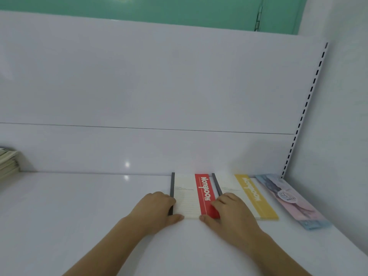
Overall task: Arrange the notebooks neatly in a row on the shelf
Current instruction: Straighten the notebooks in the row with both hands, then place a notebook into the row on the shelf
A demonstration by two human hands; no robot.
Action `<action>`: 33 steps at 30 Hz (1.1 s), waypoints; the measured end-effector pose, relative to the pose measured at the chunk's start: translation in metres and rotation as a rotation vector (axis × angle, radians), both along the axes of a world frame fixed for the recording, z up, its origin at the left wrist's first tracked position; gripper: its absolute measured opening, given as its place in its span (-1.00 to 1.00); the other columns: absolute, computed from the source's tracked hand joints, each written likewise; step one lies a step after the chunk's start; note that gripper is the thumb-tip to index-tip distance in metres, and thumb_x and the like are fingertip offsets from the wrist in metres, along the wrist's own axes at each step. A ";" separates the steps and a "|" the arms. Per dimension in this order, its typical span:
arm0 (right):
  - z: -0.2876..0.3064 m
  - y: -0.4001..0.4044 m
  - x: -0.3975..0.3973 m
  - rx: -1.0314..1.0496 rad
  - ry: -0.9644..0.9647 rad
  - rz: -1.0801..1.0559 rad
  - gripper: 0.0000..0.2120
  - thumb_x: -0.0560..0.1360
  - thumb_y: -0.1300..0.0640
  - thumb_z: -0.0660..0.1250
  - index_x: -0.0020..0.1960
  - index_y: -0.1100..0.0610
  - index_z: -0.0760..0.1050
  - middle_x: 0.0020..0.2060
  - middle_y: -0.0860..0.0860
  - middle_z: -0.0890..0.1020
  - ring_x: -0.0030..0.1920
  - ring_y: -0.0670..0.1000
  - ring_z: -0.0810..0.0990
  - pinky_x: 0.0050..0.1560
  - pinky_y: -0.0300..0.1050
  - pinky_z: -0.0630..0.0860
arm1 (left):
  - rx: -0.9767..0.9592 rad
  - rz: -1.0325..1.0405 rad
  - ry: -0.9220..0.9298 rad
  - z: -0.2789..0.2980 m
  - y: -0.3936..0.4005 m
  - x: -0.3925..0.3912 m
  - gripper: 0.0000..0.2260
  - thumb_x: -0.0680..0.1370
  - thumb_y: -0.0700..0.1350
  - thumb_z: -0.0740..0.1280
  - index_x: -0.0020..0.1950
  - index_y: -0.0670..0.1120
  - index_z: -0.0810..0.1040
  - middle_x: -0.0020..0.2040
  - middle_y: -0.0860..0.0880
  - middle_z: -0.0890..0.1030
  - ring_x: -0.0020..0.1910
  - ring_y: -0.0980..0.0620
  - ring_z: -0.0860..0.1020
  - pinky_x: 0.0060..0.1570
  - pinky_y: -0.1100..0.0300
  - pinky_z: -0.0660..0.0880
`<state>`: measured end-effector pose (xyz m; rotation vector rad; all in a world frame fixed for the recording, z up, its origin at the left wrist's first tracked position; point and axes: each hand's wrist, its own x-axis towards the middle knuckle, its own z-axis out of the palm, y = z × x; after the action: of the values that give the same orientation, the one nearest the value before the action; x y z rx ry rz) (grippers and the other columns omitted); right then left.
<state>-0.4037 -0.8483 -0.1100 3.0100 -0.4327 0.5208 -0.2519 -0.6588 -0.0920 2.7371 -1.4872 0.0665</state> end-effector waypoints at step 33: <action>0.060 0.282 0.072 0.104 0.048 0.287 -0.28 0.55 -0.36 -0.19 0.58 0.01 -0.15 0.58 0.01 -0.10 0.56 0.05 -0.14 0.50 -0.03 -0.16 | -0.411 0.610 -0.211 0.041 0.289 -0.029 -0.31 0.57 0.36 -0.17 0.59 0.02 0.17 0.60 -0.02 0.18 0.59 -0.05 0.09 0.56 0.00 0.09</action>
<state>-0.3315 -0.5664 -0.0500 3.1960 -0.0236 0.4530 -0.2805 -0.3696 -0.0510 2.7626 -0.5181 0.6088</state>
